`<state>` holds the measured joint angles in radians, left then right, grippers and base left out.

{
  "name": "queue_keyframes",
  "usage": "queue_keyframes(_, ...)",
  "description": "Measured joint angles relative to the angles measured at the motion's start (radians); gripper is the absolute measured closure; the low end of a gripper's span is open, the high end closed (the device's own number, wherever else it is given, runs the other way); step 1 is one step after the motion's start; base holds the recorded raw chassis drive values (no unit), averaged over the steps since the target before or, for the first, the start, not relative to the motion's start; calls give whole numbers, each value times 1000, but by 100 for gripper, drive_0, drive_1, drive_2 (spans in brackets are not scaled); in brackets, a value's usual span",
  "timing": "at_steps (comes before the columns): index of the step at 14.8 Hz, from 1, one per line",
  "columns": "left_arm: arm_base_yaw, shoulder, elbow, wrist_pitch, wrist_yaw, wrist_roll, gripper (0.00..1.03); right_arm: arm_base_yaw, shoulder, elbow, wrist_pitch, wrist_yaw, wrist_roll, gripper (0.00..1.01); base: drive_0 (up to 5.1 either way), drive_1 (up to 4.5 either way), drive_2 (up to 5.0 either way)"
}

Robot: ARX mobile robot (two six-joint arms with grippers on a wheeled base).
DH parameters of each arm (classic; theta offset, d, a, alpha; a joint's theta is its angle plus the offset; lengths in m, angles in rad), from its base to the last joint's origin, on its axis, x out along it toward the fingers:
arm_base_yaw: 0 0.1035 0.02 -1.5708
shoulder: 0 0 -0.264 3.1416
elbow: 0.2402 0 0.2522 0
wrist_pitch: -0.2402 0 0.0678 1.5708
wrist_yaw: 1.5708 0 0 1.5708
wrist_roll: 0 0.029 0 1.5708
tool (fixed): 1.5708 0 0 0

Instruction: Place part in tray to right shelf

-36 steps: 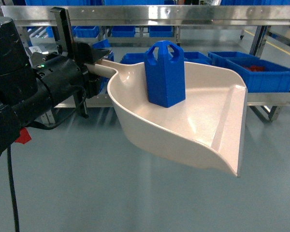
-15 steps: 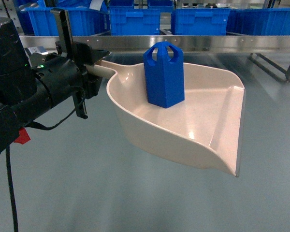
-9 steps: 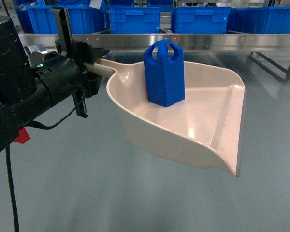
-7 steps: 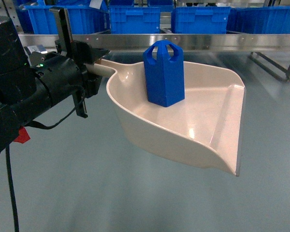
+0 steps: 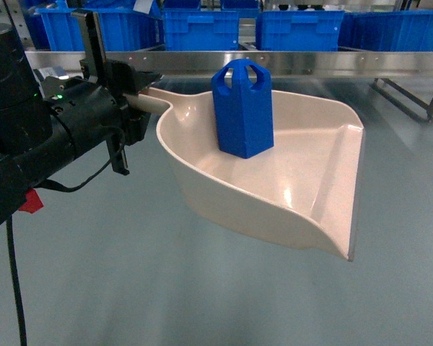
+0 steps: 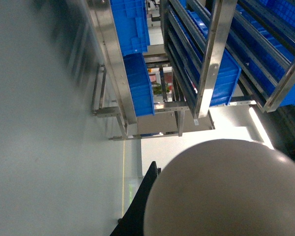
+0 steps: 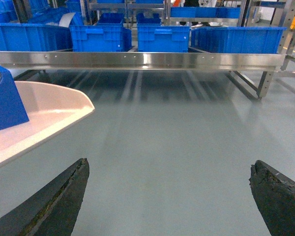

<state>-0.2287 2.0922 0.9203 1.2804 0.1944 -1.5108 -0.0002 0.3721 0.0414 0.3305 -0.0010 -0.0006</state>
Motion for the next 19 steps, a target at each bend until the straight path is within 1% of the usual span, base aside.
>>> queue_keyframes(5,-2,0,0,1,-1,0,91,0,0,0,-3,0,0,3,395,27,-454)
queue_keyframes(9,-11,0,0,-2,5,0,91,0,1,0,-3,1,0,3,9,412,-395)
queue_keyframes(10,0,0,0,0,-1,0,91,0,3,0,-2,1,0,3,4,427,-419)
queue_keyframes(19,-2,0,0,1,0,0,91,0,5,0,-3,1,0,3,1,424,-422)
